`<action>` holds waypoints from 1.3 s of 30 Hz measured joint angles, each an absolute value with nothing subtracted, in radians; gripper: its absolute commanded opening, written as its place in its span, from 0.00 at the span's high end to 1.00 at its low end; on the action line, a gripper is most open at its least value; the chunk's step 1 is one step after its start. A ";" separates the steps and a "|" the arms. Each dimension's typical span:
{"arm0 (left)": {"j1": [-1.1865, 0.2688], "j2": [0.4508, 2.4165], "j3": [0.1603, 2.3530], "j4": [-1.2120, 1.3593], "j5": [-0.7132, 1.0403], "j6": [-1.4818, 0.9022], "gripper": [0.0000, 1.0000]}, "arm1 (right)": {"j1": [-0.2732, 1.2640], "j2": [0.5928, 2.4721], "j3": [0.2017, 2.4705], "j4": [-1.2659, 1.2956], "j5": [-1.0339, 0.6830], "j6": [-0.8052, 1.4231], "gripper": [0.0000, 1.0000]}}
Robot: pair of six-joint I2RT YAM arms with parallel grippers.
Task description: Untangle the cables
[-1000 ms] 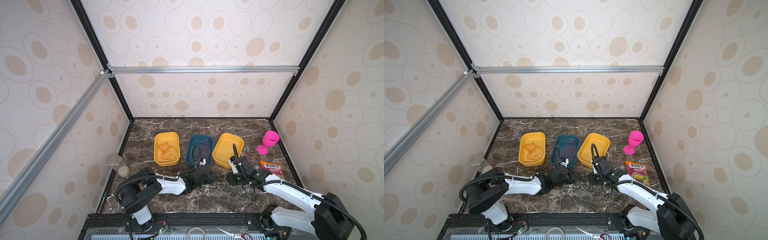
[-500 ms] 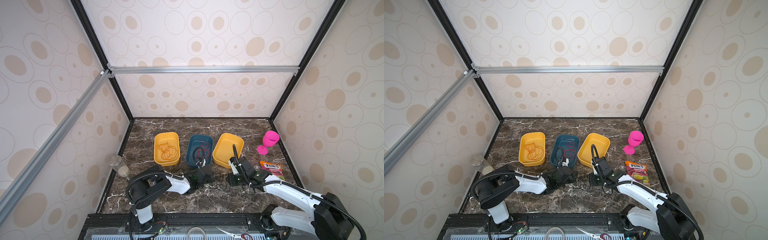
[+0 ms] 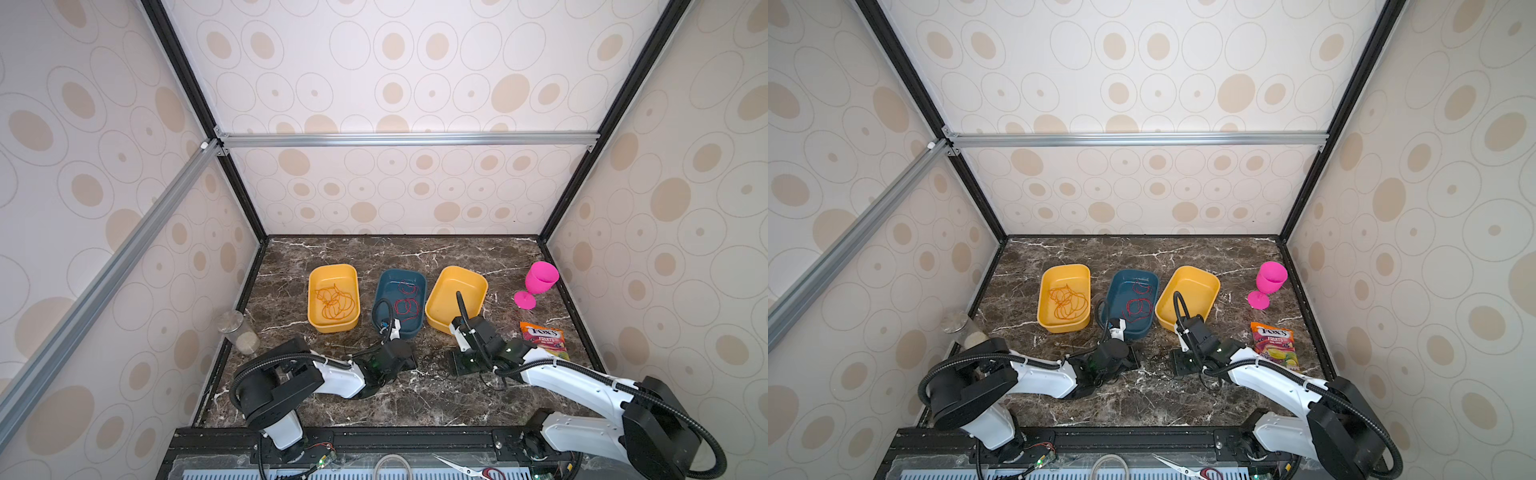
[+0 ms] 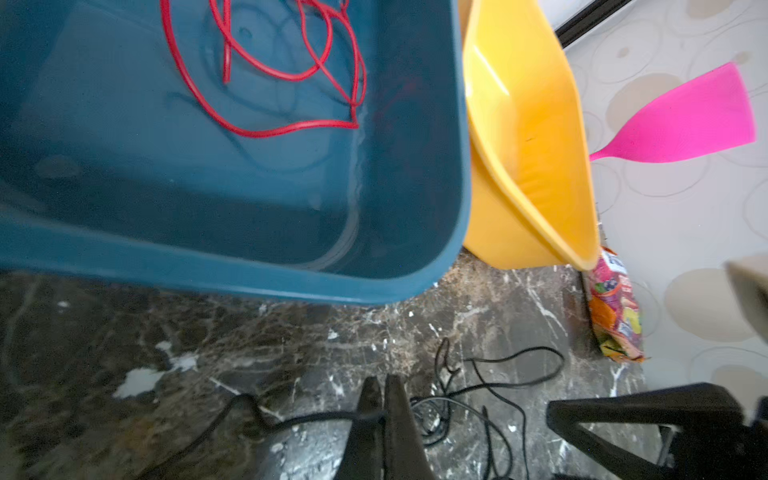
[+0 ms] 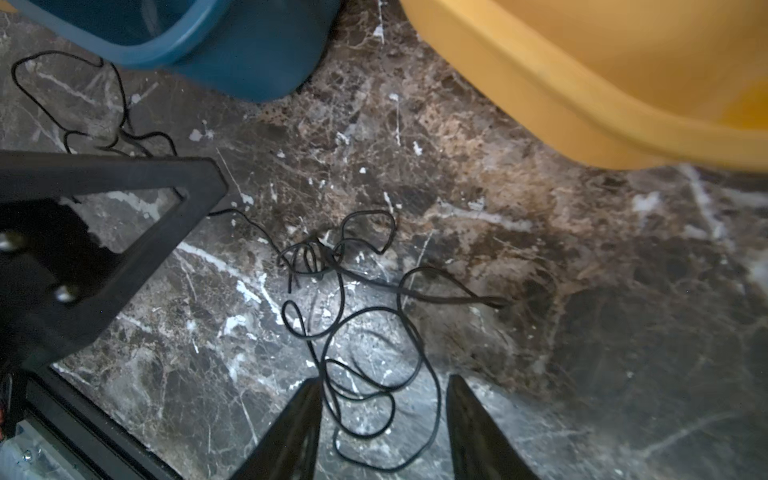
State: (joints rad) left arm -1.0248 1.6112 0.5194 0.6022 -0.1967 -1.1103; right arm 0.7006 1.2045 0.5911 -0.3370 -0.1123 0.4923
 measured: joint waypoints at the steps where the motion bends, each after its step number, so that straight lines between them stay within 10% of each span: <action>1: -1.025 1.598 0.508 0.616 -0.197 -1.109 1.00 | 0.707 1.215 0.595 -0.329 -0.112 0.495 0.49; 10: -1.037 1.519 0.428 0.699 -0.176 -1.069 1.00 | 0.780 1.334 0.652 -0.224 -0.126 0.581 0.50; 18: -1.050 1.454 0.360 0.793 -0.159 -1.050 1.00 | 0.821 1.408 0.660 -0.209 -0.051 0.659 0.81; 39: -1.032 1.023 0.281 0.532 -0.351 -0.979 1.00 | 0.810 1.060 0.620 -0.519 0.250 0.636 1.00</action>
State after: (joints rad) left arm -1.0317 1.0229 0.2813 0.5316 -0.3508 -0.9787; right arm 0.8104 1.0599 0.6205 -0.5190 0.2501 0.6357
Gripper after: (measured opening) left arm 0.047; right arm 0.049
